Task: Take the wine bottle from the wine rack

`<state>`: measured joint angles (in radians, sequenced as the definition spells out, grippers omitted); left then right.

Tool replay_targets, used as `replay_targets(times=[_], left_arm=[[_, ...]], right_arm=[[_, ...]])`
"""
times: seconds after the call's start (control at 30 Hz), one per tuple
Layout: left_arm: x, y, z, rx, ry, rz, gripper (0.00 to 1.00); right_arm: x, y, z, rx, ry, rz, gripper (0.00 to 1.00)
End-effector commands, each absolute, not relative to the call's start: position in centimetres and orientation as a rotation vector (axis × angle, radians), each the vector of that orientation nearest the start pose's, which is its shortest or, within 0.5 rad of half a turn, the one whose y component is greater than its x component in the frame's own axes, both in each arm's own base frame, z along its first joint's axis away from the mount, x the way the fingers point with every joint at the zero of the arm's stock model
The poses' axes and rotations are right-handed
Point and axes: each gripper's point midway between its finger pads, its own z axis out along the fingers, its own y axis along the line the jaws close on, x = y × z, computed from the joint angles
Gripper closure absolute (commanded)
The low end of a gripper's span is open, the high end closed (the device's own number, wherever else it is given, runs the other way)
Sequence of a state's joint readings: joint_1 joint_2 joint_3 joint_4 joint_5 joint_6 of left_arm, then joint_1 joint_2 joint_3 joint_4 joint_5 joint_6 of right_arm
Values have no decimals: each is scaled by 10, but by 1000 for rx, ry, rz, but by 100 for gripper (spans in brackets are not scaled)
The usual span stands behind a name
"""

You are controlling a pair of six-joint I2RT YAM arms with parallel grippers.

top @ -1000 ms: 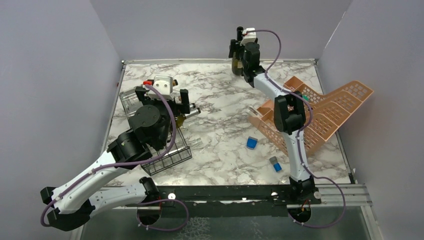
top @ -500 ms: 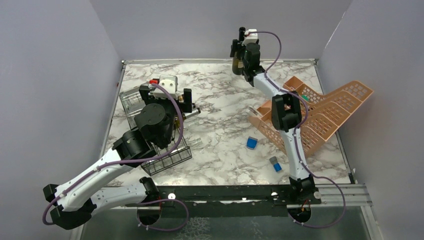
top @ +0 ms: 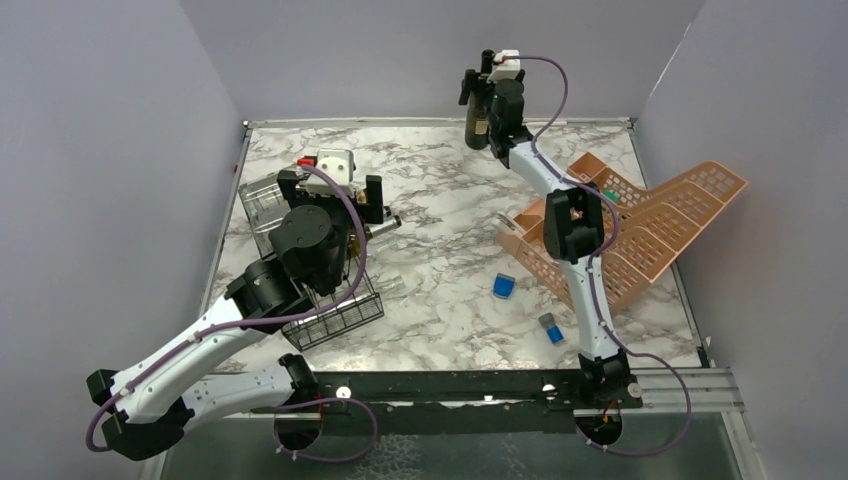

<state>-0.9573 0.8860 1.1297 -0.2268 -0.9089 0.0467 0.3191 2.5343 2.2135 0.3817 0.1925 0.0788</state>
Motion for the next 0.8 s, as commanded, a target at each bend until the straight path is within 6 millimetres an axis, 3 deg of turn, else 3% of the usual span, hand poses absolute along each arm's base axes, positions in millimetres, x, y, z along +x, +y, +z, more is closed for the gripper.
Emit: replay_targets(times=[0.0,0.13,0.37,0.5,0.6,0.77], left_arm=[[259,-130,403,36,1553,-72,1],[255,-134,402,35,1566,-129,1],[247,-156,395,97,1626,-266,1],[239,-169,392,145,1658,-351,1],[233,-178,386,201,1701,-389,1],[230,-199,348,409,1853,-329,1]], right_arm=[[711,201,247,-19,1463,190,0],[697,197,254,-17,1535,187,0],[641,178,272,41,1737,185,0],[595,169,275,28,1841,201,0],[561,167,266,20,1951,228,1],[483,191,255,-121,2070,484,1]])
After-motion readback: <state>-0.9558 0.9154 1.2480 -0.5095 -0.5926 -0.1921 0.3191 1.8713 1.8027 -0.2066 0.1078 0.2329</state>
